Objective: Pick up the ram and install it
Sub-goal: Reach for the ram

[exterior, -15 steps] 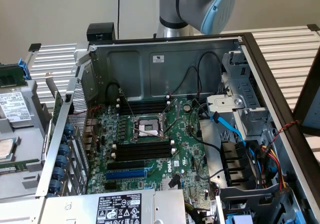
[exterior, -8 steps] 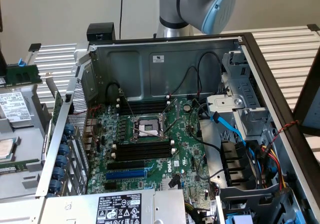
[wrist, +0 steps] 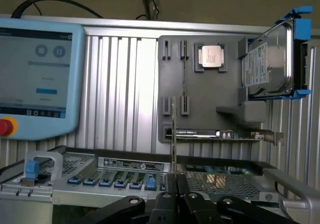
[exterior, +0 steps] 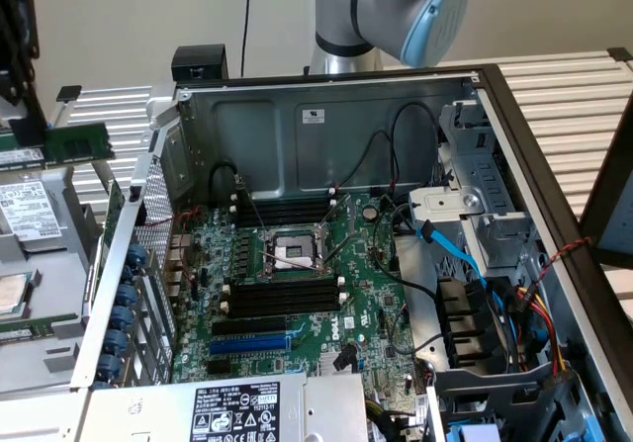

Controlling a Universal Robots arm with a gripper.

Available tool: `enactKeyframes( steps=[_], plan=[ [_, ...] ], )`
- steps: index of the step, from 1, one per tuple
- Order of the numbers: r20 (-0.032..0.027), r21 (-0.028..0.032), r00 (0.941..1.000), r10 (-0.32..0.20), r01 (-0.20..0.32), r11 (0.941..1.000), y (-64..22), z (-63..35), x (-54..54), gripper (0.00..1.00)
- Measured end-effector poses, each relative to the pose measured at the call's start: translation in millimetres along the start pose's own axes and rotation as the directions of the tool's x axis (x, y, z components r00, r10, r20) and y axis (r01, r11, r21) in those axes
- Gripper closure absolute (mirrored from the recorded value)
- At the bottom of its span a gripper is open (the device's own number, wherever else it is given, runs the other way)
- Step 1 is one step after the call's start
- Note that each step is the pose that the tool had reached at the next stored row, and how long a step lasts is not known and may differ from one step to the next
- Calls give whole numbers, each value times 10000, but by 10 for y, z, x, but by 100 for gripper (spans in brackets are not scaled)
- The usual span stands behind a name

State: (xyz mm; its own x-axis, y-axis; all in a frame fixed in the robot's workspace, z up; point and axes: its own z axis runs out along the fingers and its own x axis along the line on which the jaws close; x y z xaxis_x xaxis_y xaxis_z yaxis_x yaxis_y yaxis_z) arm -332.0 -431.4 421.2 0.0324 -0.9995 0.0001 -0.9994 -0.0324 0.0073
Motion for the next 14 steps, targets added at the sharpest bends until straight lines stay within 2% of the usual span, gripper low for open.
enactKeyframes(
  steps=[14],
  plan=[
    [0,0,10000,2,-2,10000,-480,-3,-34,88]
  ],
)
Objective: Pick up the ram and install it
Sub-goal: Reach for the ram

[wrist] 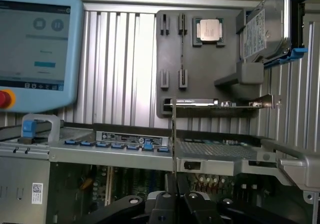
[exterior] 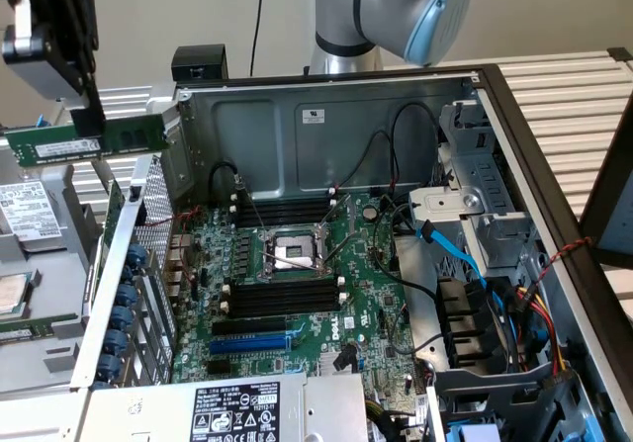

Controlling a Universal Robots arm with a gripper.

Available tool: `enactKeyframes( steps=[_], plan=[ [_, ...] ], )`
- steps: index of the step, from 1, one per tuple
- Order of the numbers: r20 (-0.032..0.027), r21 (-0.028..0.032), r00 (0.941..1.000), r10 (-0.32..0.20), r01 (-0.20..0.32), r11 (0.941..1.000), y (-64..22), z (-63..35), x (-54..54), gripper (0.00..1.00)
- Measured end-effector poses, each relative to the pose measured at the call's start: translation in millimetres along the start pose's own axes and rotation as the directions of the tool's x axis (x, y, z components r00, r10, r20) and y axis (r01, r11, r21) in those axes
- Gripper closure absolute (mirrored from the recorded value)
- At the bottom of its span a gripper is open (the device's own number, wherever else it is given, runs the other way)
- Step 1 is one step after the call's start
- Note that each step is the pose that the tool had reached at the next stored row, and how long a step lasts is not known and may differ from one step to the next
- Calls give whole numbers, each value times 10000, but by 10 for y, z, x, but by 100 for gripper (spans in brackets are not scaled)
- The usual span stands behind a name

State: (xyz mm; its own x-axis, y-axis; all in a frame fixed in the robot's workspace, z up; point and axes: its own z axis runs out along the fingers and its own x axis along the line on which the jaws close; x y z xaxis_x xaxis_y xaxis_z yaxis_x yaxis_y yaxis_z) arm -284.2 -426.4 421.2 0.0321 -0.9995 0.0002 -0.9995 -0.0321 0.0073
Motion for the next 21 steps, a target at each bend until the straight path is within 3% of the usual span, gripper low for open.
enactKeyframes(
  steps=[11,15,21],
  plan=[
    [0,0,10000,16,-16,10000,-340,-2,-18,88],
    [1,0,10000,47,-47,10000,-409,-3,-19,88],
    [1,1,10000,47,-47,10000,-410,-3,-19,88]
  ],
)
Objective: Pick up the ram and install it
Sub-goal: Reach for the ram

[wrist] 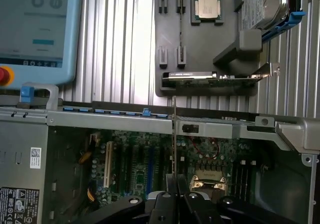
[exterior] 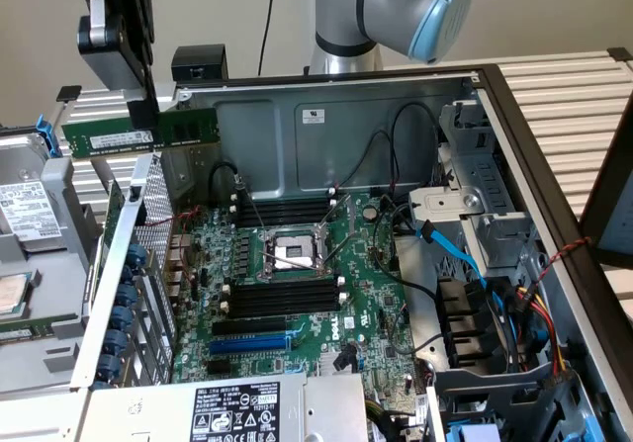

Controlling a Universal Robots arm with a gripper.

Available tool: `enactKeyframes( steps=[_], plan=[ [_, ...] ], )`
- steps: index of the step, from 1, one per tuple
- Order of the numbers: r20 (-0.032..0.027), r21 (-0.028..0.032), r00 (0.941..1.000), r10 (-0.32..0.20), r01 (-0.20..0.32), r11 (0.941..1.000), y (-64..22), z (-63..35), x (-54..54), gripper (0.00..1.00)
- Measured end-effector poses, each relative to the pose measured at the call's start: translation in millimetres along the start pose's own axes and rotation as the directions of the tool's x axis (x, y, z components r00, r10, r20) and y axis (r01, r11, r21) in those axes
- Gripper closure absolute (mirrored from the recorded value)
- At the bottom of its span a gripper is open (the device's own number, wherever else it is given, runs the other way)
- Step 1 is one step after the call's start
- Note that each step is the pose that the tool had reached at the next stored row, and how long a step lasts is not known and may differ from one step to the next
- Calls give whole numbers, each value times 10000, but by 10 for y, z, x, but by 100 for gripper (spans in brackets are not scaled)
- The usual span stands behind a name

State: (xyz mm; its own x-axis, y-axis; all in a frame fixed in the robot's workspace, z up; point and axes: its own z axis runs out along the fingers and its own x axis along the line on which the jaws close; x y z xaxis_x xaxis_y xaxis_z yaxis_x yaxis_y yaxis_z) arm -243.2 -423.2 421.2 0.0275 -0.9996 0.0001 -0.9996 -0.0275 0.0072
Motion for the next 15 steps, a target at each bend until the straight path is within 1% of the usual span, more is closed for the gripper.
enactKeyframes(
  steps=[9,10,15],
  plan=[
    [-1,0,10000,0,0,10000,3,0,0,88],
    [-2,-1,10000,-1,1,10000,29,-1,-1,88],
    [0,0,10000,0,0,10000,259,6,-7,88]
  ],
)
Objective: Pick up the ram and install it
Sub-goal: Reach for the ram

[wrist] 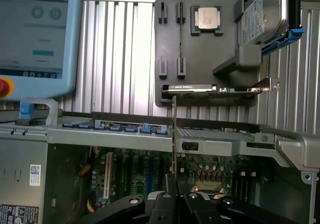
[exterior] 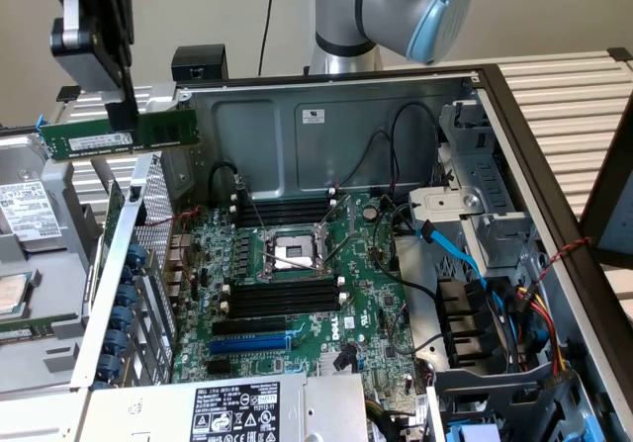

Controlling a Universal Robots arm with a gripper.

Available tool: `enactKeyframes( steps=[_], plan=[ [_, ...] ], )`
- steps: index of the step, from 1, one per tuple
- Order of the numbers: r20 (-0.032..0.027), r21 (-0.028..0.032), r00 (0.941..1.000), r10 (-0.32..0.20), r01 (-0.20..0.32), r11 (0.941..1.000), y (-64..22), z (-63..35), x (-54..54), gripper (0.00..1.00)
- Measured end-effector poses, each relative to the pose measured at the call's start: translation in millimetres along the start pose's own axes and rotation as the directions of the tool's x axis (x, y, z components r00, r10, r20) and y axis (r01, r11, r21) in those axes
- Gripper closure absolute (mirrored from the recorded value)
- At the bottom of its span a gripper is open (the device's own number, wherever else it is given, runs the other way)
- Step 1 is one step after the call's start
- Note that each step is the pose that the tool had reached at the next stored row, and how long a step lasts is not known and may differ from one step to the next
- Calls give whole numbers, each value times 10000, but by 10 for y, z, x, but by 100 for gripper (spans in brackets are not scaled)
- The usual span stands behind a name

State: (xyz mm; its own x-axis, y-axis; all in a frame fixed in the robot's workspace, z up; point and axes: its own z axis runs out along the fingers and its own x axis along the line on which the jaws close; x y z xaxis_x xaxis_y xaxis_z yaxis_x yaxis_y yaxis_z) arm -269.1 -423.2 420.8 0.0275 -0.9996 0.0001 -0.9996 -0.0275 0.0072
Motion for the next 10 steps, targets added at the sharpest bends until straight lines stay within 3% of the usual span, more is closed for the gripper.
enactKeyframes(
  steps=[10],
  plan=[
    [0,-1,10000,0,0,10000,456,39,4,88]
  ],
)
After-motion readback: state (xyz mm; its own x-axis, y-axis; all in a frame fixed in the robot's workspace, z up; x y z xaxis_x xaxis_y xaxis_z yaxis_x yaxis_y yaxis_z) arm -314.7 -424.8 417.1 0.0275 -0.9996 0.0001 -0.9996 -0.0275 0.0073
